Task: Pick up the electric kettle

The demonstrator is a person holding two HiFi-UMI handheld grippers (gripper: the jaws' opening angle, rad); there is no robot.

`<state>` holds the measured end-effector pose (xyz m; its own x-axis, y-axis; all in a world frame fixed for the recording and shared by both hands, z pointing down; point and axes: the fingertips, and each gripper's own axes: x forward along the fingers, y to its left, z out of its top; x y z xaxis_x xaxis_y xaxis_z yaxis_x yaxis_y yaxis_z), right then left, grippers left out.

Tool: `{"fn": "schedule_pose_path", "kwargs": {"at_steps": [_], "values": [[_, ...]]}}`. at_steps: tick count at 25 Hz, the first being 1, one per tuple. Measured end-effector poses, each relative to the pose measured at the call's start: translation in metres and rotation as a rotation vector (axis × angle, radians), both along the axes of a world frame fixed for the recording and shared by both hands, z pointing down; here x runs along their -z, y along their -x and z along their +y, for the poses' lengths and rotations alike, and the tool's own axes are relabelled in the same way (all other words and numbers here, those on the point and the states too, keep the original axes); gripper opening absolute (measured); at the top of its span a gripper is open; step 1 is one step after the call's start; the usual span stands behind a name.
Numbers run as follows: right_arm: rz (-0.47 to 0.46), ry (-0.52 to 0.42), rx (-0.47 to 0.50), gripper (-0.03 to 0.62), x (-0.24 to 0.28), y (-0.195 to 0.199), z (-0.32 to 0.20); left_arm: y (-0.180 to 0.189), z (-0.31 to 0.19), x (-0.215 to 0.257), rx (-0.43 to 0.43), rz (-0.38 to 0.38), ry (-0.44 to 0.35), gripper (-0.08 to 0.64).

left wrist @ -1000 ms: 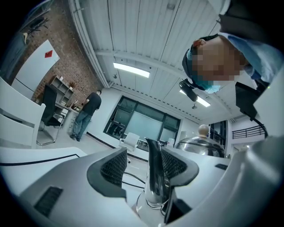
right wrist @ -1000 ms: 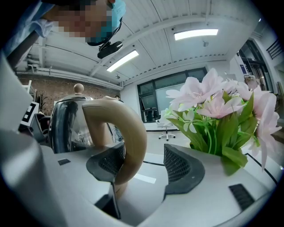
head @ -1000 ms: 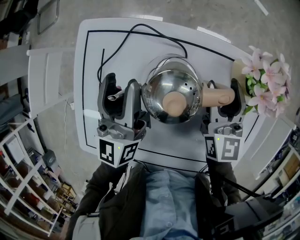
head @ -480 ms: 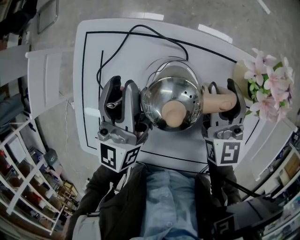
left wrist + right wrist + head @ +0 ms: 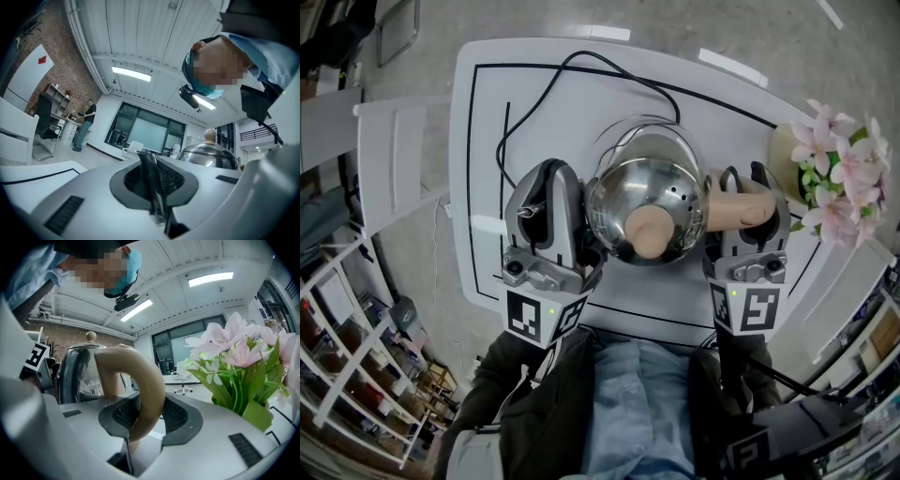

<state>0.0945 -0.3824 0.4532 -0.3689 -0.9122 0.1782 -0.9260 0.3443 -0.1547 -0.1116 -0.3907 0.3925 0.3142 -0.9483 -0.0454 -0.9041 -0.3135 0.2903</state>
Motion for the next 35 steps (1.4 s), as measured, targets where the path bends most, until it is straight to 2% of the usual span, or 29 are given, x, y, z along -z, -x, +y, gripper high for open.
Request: {"fn": "schedule_pose_path", "kwargs": {"at_steps": [20, 35], "values": [[0.011, 0.013, -0.007, 0.13, 0.006, 0.0, 0.004, 0.0, 0.007, 0.003, 0.001, -0.014, 0.027, 0.023], [-0.001, -0.068, 0.005, 0.129, 0.058, 0.005, 0.022, 0.005, 0.033, 0.055, 0.028, -0.011, -0.048, 0.023]]}}
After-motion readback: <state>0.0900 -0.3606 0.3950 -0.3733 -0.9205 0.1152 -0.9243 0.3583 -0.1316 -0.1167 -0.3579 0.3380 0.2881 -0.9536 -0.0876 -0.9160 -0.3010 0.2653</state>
